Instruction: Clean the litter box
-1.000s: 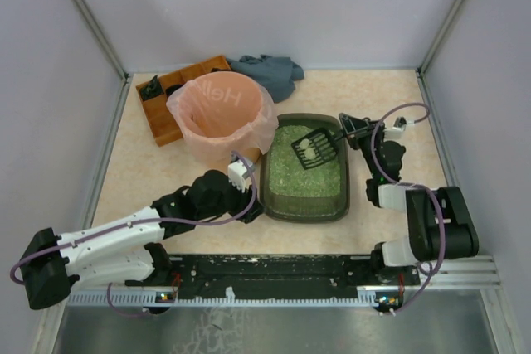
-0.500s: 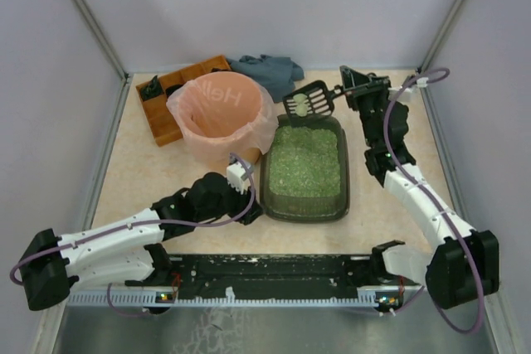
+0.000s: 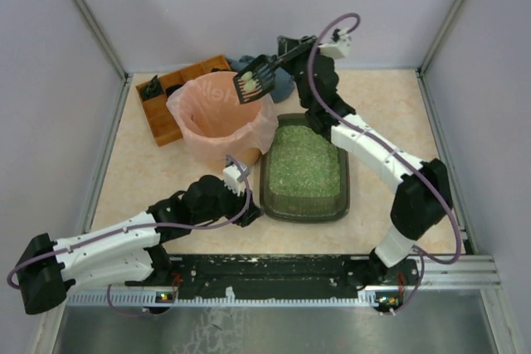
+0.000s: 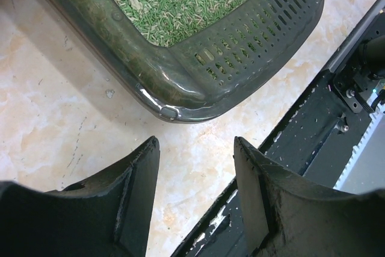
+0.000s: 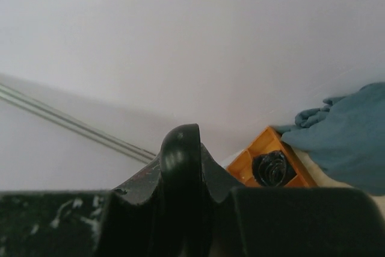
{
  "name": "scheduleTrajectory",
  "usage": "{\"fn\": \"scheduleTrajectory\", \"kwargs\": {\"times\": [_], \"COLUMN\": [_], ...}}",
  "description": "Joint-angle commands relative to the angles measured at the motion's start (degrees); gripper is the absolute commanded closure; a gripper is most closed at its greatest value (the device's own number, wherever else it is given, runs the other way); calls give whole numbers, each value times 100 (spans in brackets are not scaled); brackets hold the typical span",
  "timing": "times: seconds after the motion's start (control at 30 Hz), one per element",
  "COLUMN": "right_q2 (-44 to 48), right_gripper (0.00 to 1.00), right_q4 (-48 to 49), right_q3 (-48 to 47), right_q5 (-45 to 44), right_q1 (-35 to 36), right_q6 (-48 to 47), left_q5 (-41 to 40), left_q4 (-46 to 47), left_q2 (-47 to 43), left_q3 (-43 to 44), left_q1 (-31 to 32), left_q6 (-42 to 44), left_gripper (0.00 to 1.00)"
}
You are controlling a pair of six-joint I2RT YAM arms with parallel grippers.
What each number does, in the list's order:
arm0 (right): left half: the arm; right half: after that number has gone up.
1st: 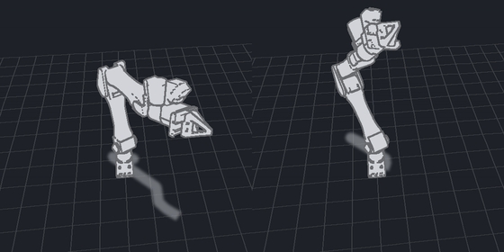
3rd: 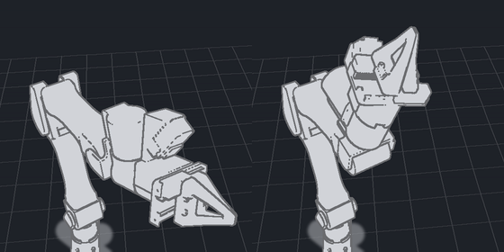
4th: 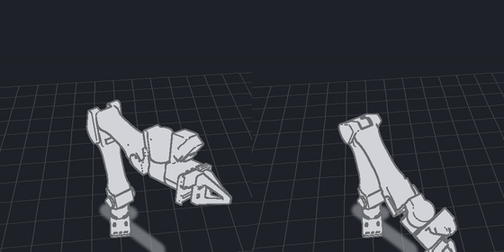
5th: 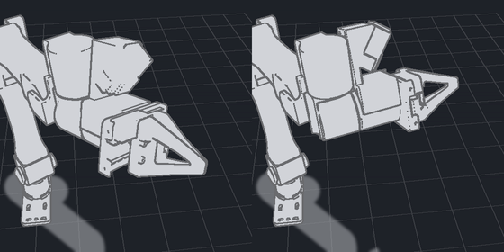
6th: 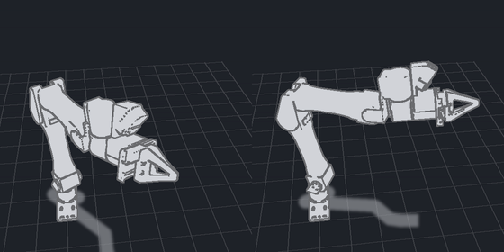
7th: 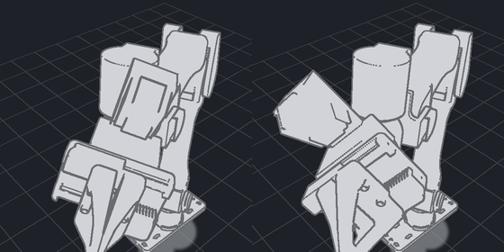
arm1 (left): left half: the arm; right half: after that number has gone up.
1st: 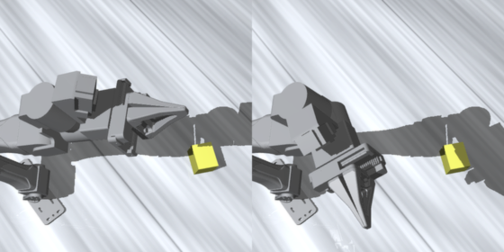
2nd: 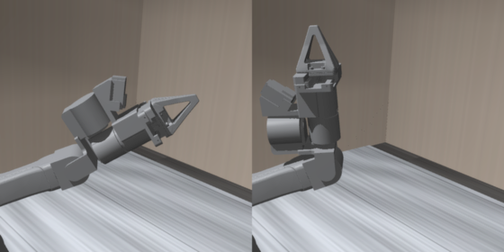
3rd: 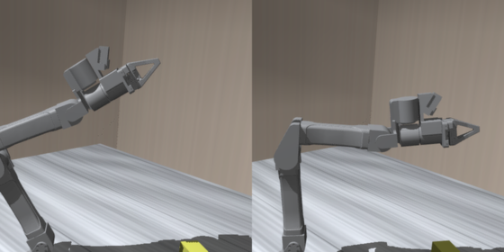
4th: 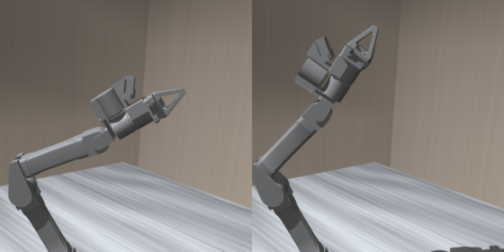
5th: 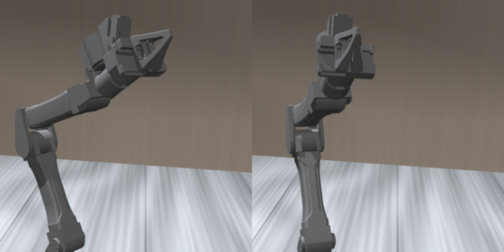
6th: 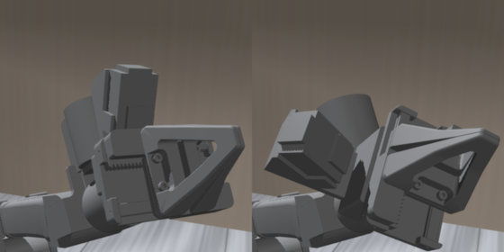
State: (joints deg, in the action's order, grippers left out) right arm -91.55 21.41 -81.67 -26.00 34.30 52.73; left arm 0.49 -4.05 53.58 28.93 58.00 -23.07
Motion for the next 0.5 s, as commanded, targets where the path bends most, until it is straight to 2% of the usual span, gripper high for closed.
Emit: {"fn": "scheduleTrajectory", "kwargs": {"times": [0.0, 0.1, 0.27, 0.47], "right_q2": [-624, -933, -1368, -1528], "right_gripper": [100, 100, 100, 100], "right_q4": [804, 1384, 1886, 2271], "right_q3": [-728, -909, -1241, -1229], "right_q5": [-261, 63, 1504, 2603], "right_q1": [471, 650, 863, 1242], "right_q6": [-1933, -3111, -4852, -7205], "left_q5": [56, 74, 45, 49], "left_q4": [-74, -146, -177, -182], "left_q2": [-158, -193, -229, -264], "left_q3": [-81, -107, -126, -137], "left_q1": [-8, -8, -8, -8], "left_q6": [-69, -53, -42, -105], "left_gripper": [41, 42, 42, 41]}}
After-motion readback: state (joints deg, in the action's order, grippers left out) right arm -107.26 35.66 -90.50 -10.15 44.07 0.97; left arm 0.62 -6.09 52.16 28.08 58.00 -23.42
